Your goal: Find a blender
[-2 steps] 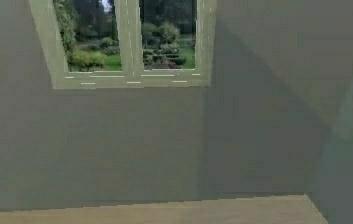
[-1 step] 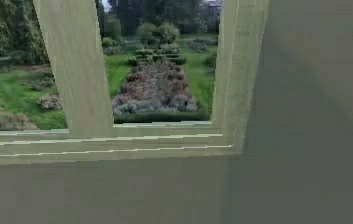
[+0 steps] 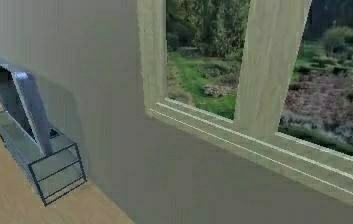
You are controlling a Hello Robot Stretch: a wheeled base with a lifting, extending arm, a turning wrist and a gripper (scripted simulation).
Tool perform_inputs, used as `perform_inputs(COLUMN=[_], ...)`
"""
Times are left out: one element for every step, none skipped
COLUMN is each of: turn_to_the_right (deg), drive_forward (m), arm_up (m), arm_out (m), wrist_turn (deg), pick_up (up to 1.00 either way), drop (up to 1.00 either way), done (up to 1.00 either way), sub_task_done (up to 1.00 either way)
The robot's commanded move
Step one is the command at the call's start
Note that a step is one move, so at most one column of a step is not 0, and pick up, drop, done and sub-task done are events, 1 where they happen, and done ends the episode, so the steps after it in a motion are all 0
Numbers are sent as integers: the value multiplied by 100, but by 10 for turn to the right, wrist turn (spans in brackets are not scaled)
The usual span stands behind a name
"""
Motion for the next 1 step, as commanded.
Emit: perform_inputs(turn_to_the_right=[-450], drive_forward=[0], arm_up=[0], arm_out=[0], wrist_turn=[0], pick_up=[0], drop=[0], done=[0], sub_task_done=[0])
